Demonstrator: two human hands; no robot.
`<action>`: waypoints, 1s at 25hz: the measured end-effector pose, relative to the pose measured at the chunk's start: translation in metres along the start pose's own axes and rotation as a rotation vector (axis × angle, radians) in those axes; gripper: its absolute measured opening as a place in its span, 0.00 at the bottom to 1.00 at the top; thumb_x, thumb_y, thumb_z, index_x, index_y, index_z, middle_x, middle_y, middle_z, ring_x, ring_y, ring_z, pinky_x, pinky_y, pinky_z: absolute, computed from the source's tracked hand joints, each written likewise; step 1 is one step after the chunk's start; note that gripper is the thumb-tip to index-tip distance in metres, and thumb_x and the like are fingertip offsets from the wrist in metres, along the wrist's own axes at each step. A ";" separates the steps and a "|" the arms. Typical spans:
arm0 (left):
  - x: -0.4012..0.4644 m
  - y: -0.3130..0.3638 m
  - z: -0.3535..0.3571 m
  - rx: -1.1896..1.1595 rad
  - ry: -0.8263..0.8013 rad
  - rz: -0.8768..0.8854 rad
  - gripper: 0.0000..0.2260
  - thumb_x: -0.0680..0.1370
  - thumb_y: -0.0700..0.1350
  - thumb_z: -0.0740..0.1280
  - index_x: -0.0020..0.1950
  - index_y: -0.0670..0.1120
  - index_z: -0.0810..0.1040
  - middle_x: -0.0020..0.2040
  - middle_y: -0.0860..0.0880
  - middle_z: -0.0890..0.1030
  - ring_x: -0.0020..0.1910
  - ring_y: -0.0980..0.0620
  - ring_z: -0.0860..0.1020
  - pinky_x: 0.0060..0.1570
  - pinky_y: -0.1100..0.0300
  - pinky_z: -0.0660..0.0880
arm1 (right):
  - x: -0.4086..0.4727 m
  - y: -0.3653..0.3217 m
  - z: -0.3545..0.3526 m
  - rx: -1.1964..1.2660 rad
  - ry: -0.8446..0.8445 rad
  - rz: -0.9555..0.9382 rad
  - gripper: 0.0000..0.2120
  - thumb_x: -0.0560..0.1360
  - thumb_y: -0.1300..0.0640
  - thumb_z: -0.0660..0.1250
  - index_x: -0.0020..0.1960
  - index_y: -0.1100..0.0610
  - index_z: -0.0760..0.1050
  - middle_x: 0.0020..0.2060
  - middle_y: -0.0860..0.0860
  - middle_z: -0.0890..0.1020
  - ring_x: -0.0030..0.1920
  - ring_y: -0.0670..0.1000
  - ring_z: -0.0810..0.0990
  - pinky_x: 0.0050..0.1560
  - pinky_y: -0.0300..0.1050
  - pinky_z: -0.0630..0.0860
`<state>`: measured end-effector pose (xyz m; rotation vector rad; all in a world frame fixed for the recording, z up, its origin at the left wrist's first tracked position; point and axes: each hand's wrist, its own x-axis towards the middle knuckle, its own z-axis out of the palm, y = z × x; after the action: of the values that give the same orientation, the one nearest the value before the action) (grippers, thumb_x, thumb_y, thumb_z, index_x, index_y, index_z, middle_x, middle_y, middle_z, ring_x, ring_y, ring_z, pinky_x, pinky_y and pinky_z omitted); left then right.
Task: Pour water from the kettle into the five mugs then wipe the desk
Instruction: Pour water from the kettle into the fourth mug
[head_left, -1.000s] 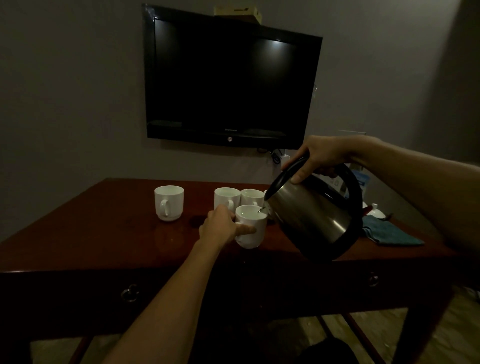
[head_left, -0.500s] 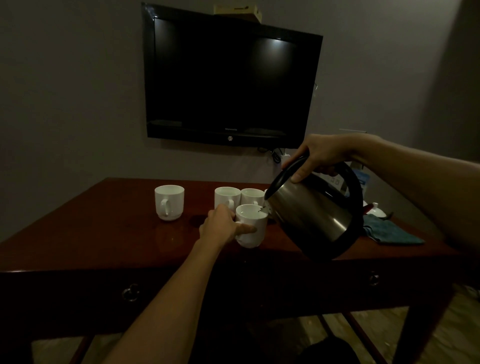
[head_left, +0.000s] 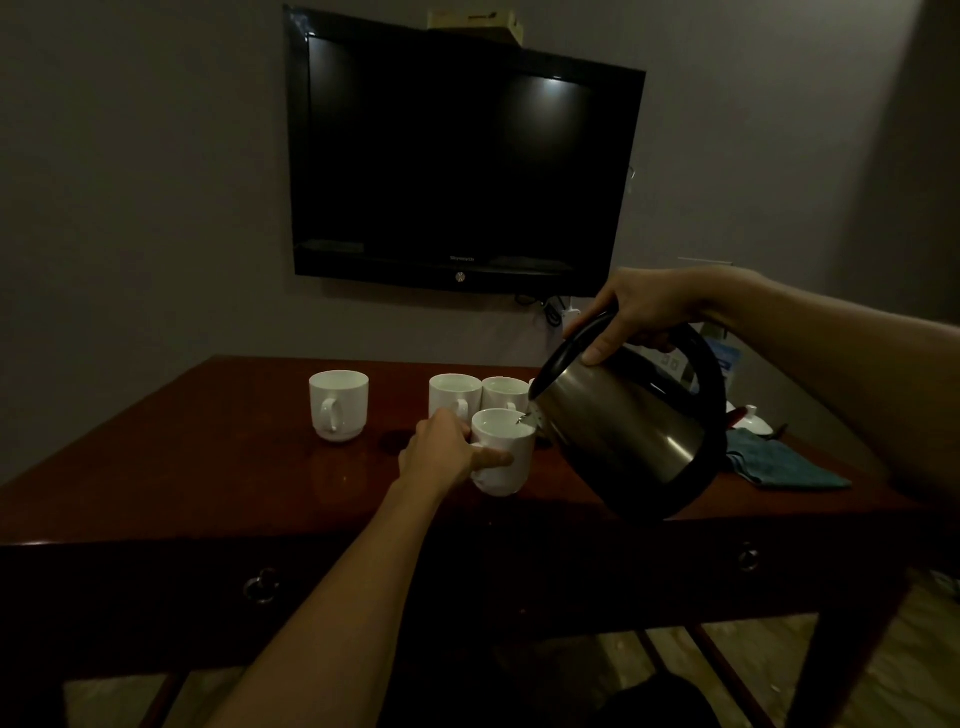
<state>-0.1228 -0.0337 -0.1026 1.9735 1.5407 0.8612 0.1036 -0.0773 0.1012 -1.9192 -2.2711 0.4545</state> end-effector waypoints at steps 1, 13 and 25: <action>0.000 0.000 0.000 -0.001 -0.002 -0.001 0.21 0.65 0.60 0.78 0.48 0.48 0.79 0.48 0.50 0.80 0.48 0.51 0.78 0.49 0.50 0.77 | 0.000 0.001 0.000 -0.002 0.001 0.003 0.32 0.62 0.45 0.77 0.66 0.47 0.78 0.37 0.56 0.77 0.28 0.47 0.74 0.27 0.41 0.74; 0.003 -0.003 0.001 0.025 0.017 -0.009 0.23 0.63 0.63 0.78 0.49 0.49 0.79 0.51 0.49 0.79 0.50 0.50 0.77 0.49 0.49 0.77 | 0.001 0.001 0.000 0.005 0.017 0.012 0.26 0.67 0.50 0.78 0.64 0.47 0.80 0.33 0.55 0.76 0.28 0.48 0.73 0.27 0.42 0.74; 0.004 -0.004 0.002 0.024 0.021 -0.005 0.25 0.63 0.63 0.77 0.51 0.49 0.81 0.52 0.48 0.78 0.51 0.50 0.76 0.43 0.53 0.73 | 0.000 0.000 0.001 0.001 0.006 0.019 0.30 0.63 0.46 0.77 0.64 0.47 0.79 0.33 0.55 0.76 0.28 0.48 0.74 0.27 0.41 0.74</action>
<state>-0.1234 -0.0289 -0.1062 1.9828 1.5736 0.8679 0.1031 -0.0777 0.1004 -1.9403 -2.2504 0.4517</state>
